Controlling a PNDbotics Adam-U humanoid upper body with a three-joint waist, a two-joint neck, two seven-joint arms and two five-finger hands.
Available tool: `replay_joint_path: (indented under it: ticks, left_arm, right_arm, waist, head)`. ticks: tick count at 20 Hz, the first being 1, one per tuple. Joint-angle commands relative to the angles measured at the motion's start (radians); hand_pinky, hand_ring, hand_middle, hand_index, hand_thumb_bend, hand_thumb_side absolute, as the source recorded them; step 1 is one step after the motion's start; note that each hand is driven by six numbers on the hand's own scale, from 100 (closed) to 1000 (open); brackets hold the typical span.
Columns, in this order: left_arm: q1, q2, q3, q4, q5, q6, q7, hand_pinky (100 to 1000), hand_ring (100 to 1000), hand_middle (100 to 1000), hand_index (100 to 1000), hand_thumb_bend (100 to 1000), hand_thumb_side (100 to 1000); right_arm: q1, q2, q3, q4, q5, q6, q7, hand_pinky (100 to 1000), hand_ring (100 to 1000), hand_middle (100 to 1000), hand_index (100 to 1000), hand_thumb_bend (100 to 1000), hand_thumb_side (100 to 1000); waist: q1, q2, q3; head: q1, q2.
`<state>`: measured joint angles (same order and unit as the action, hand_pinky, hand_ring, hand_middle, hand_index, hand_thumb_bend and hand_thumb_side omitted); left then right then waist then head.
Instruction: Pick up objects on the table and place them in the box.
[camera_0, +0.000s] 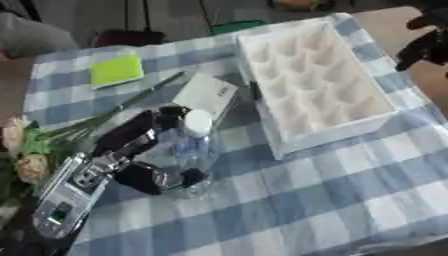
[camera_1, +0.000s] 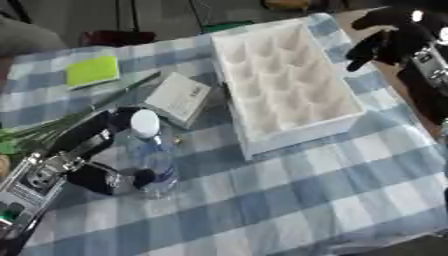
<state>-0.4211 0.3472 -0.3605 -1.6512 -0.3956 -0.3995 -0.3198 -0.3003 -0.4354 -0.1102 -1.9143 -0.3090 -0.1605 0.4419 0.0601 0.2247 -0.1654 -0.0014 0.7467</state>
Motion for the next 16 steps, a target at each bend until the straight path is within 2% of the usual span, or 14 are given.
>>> replay_joint_path:
  ticks: [1, 4, 5, 7, 12, 16]
  left_arm:
    - [-0.025, 0.0, -0.001, 0.003, 0.01, 0.012, 0.01, 552, 647, 649, 828, 274, 535]
    - [-0.036, -0.006, -0.003, 0.018, 0.025, 0.032, 0.029, 537, 633, 627, 811, 223, 485]
    - [-0.039, -0.007, -0.003, 0.02, 0.031, 0.037, 0.036, 521, 619, 605, 791, 155, 412]
    - [-0.046, -0.009, -0.002, 0.018, 0.047, 0.049, 0.048, 514, 614, 597, 783, 127, 395]
    - [-0.056, -0.009, 0.011, -0.006, 0.104, 0.086, 0.067, 495, 599, 572, 757, 100, 379]
    - [-0.061, -0.007, 0.037, -0.042, 0.175, 0.135, 0.082, 483, 594, 564, 752, 100, 410]
  right_arm:
    - [-0.014, -0.013, -0.004, -0.006, -0.007, -0.002, 0.002, 563, 625, 742, 810, 100, 681]
    - [-0.014, -0.014, -0.003, -0.005, -0.007, -0.002, 0.002, 563, 625, 742, 810, 100, 682]
    - [-0.014, -0.014, -0.003, -0.005, -0.007, -0.003, 0.002, 563, 625, 742, 810, 100, 681]
    - [-0.015, -0.014, -0.004, -0.005, -0.007, -0.003, 0.002, 563, 625, 742, 810, 100, 680]
    - [-0.015, -0.014, -0.004, -0.005, -0.008, -0.003, 0.001, 563, 625, 742, 810, 100, 680]
    - [-0.015, -0.014, -0.005, -0.006, -0.008, -0.003, 0.001, 563, 625, 742, 810, 100, 678]
  waist:
    - [-0.003, -0.017, -0.002]
    - [-0.003, -0.017, -0.004]
    - [-0.004, -0.017, -0.004]
    - [-0.004, -0.017, -0.005]
    - [-0.003, -0.018, -0.006]
    - [-0.003, -0.018, -0.008]
  head:
    - [0.002, -0.008]
    - [0.003, -0.008]
    - [0.003, -0.008]
    - [0.003, -0.008]
    - [0.003, -0.008]
    - [0.001, -0.007]
